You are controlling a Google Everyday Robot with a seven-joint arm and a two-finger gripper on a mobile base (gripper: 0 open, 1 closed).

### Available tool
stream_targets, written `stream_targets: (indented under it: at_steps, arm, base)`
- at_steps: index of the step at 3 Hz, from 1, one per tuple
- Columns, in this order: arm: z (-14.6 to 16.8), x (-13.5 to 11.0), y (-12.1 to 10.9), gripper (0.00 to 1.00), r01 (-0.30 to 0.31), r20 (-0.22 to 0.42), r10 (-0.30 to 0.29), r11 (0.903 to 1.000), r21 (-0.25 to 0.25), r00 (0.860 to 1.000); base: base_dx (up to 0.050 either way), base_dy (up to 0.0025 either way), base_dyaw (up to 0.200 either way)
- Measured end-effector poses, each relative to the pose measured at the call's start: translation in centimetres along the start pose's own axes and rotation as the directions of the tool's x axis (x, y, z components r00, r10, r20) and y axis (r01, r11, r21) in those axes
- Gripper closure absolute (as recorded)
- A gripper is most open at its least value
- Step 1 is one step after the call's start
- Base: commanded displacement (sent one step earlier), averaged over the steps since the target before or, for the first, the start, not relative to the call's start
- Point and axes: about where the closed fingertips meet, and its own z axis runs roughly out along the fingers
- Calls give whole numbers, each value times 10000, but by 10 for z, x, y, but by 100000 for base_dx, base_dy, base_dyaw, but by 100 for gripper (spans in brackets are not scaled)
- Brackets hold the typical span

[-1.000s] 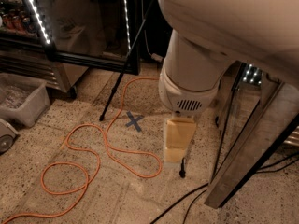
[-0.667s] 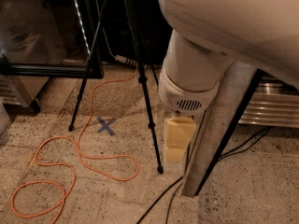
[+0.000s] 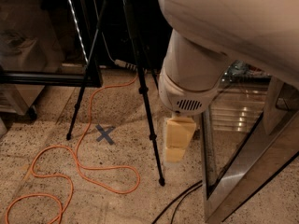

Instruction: Close left fridge door

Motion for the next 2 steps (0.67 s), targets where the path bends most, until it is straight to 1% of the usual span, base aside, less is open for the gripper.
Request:
stream_targets:
  at_steps: [1, 2]
  arm:
    - [-1, 0, 0, 0, 2, 7, -2, 10000, 16, 10000]
    - [-10, -5, -22, 0, -171, -42, 172, 9998, 32, 9998]
  base:
    - [0, 0, 0]
    - [0, 0, 0]
